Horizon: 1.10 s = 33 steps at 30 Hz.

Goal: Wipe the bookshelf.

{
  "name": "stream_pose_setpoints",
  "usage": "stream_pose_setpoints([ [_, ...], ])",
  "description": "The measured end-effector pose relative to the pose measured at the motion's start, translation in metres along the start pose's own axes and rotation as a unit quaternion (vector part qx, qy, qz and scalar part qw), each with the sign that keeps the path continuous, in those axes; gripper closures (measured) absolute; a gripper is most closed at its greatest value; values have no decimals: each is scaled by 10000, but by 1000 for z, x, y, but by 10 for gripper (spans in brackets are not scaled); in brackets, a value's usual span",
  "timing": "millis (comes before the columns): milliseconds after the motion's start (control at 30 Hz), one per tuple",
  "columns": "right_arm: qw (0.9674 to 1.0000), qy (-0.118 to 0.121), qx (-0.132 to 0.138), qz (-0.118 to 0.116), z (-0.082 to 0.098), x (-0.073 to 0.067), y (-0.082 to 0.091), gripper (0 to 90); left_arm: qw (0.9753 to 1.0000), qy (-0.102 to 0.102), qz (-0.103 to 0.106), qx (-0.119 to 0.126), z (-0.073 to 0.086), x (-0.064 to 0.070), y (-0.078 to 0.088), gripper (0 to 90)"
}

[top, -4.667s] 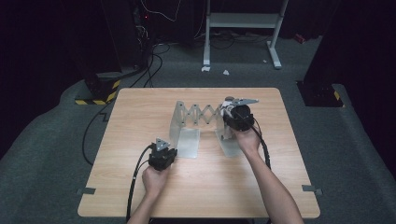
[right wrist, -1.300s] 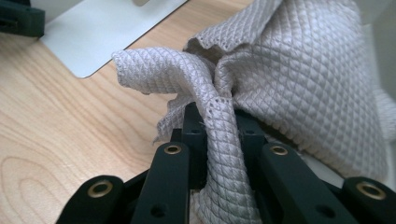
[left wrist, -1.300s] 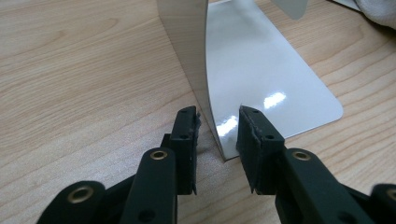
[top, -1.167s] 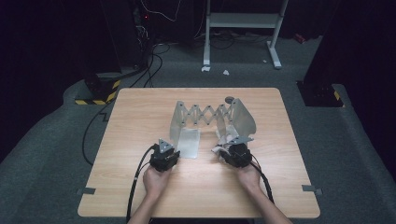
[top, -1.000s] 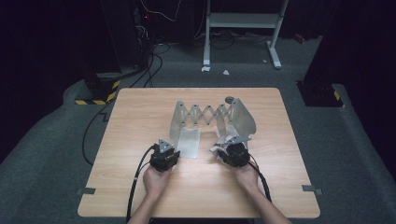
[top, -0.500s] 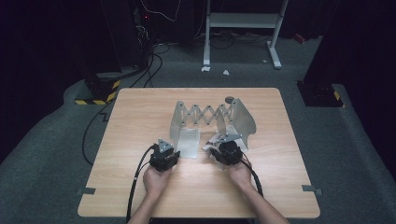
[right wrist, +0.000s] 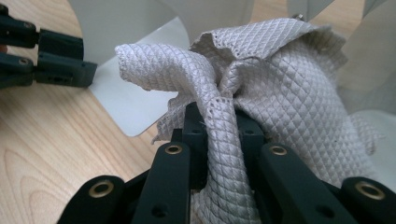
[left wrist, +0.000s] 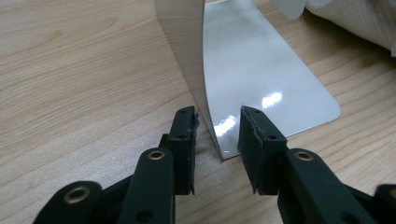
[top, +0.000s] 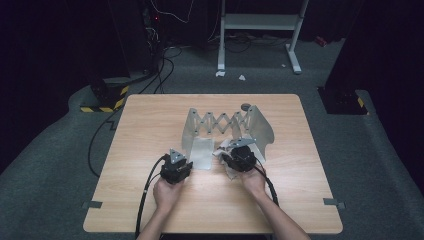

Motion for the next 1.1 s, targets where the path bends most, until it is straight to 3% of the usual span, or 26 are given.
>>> stream_pose_setpoints([
  [433,9997,-60,97,207,-18,12,1,795,10000,-4,13,-2,0,0,0,675],
  [800,9993,-194,112,304,-17,24,5,795,10000,-2,8,-2,0,0,0,671],
  [1100,9989,-89,111,439,-27,28,10,796,10000,-7,7,-1,0,0,0,672],
])
Point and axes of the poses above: each handheld gripper's, and its own axes: y roughly backward along the jaws, z roughly out of its underside, x roughly to its right, the point moved 8 cm from there along -y, roughly forward along the jaws, and after that the axes turned 9 degrees about y, right-handed, at the moved point
